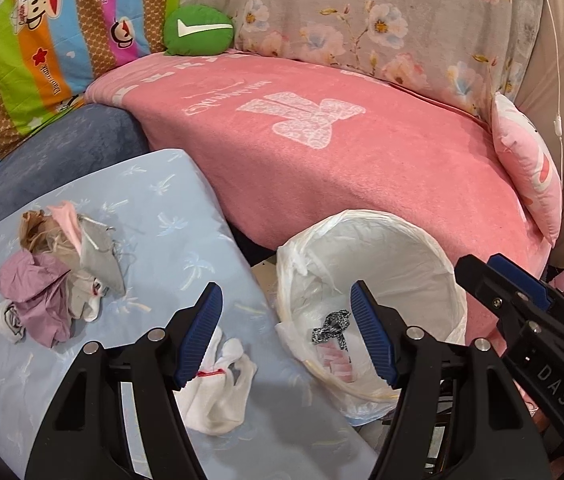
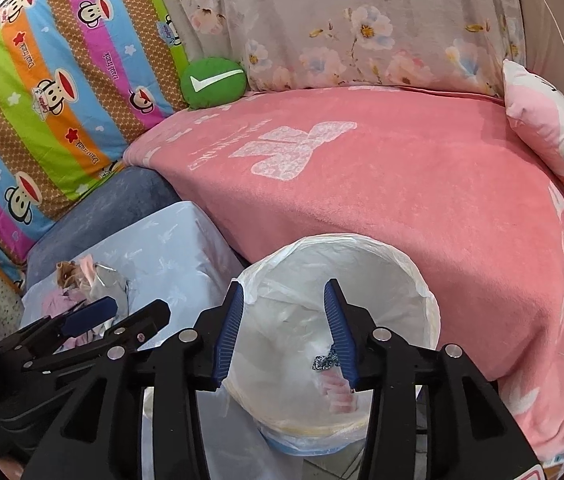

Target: Collect trash

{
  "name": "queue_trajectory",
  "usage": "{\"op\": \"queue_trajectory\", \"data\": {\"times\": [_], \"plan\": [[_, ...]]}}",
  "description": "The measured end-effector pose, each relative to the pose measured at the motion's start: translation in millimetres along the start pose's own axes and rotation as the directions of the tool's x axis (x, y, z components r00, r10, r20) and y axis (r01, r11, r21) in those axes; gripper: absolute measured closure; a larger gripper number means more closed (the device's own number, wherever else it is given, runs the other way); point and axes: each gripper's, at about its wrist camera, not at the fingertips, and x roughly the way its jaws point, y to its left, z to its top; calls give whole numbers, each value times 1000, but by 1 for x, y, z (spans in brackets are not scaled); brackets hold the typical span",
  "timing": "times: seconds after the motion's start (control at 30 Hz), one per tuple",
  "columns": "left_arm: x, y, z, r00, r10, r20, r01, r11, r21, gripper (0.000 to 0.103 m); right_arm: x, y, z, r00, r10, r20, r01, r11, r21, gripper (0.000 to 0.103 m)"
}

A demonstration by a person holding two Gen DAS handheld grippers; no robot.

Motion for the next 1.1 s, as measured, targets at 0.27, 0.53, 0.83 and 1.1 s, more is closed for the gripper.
{"op": "queue_trajectory", "data": {"times": [0.27, 0.53, 0.83, 1.1], "plan": [[-4, 17, -12, 999, 32, -5, -32, 999, -31, 39, 0, 16, -15, 999, -18, -36, 16, 999, -51, 54], [-6, 40, -28, 997, 74, -24, -76, 995, -72, 39, 2, 37, -37, 997, -18, -71, 11, 996, -94, 48], [-10, 71, -47, 989, 143, -41, -146, 983, -111, 34, 11, 70, -63, 993, -5, -120, -13, 990, -143, 42], [-18, 101, -63, 977, 209, -39, -212, 967, -141, 24, 23, 102, -84, 987, 9, -161, -38, 983, -182, 37]]}}
